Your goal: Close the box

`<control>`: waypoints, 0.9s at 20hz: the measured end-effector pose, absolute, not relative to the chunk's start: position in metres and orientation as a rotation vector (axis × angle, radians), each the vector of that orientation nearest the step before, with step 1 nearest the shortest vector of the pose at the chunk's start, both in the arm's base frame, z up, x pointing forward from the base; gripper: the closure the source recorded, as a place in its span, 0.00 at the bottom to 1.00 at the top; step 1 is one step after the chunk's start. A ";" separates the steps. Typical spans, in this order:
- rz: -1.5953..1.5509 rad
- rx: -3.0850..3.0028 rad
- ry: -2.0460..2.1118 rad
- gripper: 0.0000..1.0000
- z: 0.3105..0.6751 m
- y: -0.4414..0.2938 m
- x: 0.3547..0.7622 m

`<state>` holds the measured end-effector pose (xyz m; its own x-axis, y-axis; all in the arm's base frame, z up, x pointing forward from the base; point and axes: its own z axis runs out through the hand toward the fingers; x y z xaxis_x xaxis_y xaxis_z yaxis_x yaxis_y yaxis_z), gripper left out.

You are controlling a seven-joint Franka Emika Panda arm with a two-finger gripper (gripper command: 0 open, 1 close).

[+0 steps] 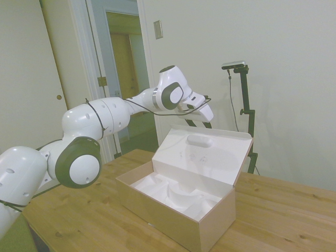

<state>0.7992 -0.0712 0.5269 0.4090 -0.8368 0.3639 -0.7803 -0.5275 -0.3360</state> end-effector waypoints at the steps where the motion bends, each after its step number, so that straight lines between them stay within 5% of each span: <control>1: -0.748 -2.549 1.467 0.00 0.519 -0.072 0.801; 7: -0.621 -2.587 1.472 0.00 0.537 -0.062 0.785; 18: -0.180 -2.673 1.460 0.00 0.601 -0.004 0.677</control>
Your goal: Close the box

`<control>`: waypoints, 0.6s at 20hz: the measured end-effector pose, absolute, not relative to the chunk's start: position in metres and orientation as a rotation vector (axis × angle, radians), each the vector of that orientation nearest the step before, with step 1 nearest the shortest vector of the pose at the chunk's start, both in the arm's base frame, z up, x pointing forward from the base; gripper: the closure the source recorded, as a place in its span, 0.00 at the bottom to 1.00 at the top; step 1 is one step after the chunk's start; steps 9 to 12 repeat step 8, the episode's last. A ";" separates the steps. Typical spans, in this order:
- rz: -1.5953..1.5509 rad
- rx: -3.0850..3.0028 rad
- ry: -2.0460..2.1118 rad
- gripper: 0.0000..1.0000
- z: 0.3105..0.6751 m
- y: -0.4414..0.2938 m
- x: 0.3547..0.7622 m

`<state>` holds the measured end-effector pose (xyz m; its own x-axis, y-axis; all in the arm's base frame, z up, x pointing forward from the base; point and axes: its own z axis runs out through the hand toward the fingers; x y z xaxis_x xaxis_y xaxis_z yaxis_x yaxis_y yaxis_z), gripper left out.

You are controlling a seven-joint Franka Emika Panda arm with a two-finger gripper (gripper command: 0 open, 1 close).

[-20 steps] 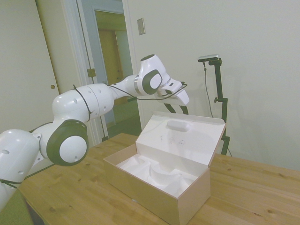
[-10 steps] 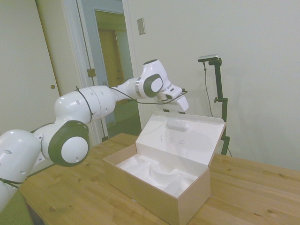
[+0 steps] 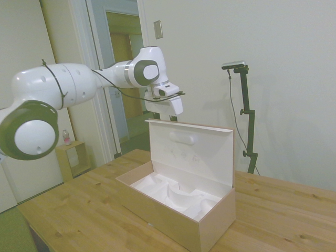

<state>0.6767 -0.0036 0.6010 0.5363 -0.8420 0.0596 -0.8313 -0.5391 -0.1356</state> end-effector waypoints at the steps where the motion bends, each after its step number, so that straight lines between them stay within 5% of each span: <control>1: -0.163 -2.675 1.466 0.00 0.602 0.000 0.667; 8: -0.140 -2.679 1.472 0.00 0.604 0.027 0.601; 12: -0.140 -2.679 1.472 0.00 0.604 0.027 0.601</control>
